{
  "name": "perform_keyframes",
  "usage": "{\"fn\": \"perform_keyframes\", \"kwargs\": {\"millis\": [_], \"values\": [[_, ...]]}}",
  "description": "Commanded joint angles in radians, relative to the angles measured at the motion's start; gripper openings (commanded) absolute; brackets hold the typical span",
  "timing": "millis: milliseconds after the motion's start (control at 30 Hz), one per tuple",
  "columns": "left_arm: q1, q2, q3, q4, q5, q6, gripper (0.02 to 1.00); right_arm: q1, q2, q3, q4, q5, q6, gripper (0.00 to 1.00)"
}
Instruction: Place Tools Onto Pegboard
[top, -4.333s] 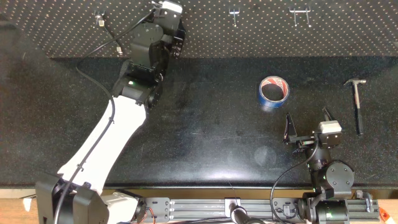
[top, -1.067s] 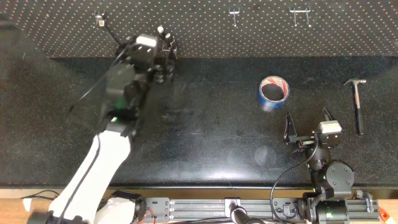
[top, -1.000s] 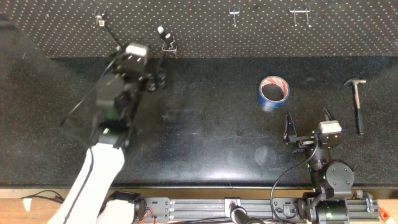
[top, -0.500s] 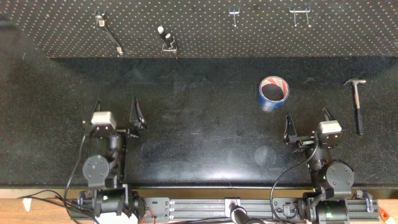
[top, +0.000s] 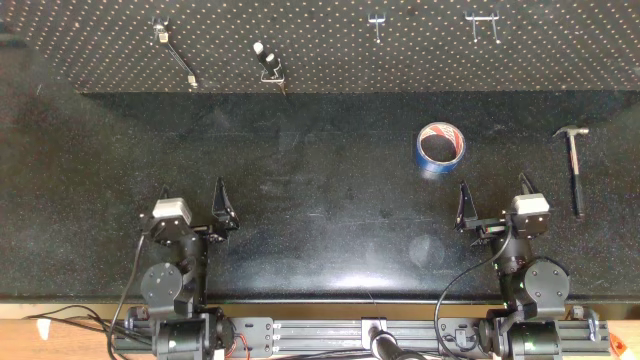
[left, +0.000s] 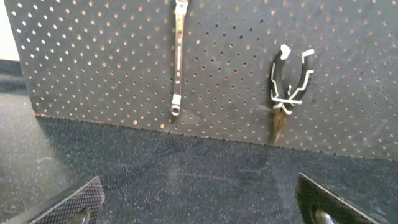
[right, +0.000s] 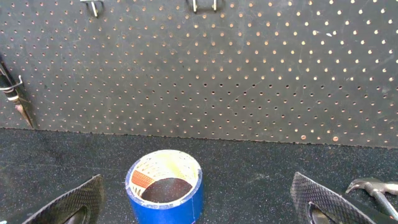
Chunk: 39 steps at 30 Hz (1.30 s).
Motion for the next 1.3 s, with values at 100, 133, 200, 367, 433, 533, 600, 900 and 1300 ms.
{"fn": "perform_keyframes", "kwargs": {"millis": [100, 133, 200, 367, 433, 533, 600, 900, 1300], "values": [[-0.085, -0.023, -0.001, -0.035, -0.015, -0.012, 0.993, 0.006, -0.006, -0.003, -0.003, -0.009, -0.014, 0.976], [-0.09, -0.023, -0.001, -0.035, -0.015, -0.012, 0.996, 0.006, -0.006, -0.003, -0.003, -0.009, -0.014, 0.976], [-0.09, -0.023, -0.001, -0.035, -0.015, -0.012, 0.996, 0.006, -0.006, -0.003, -0.003, -0.009, -0.014, 0.976], [-0.09, -0.023, -0.001, -0.035, -0.015, -0.012, 0.993, 0.006, -0.006, -0.003, -0.003, -0.009, -0.014, 0.976], [-0.09, -0.023, -0.001, -0.035, -0.015, -0.012, 0.996, 0.006, -0.006, -0.003, -0.003, -0.009, -0.014, 0.976], [-0.09, -0.023, -0.001, -0.035, -0.015, -0.012, 0.996, 0.006, -0.006, -0.003, -0.003, -0.009, -0.014, 0.976], [-0.09, -0.023, -0.001, -0.035, -0.015, -0.012, 0.996, 0.006, -0.006, -0.003, -0.003, -0.009, -0.014, 0.976], [-0.09, -0.023, -0.001, -0.035, -0.015, -0.012, 0.996, 0.006, -0.005, -0.003, -0.003, -0.003, -0.014, 0.976], [-0.09, -0.023, -0.001, -0.035, -0.015, -0.012, 0.996, 0.014, 0.361, 0.23, 0.068, -0.183, 0.145, 0.976]]}}
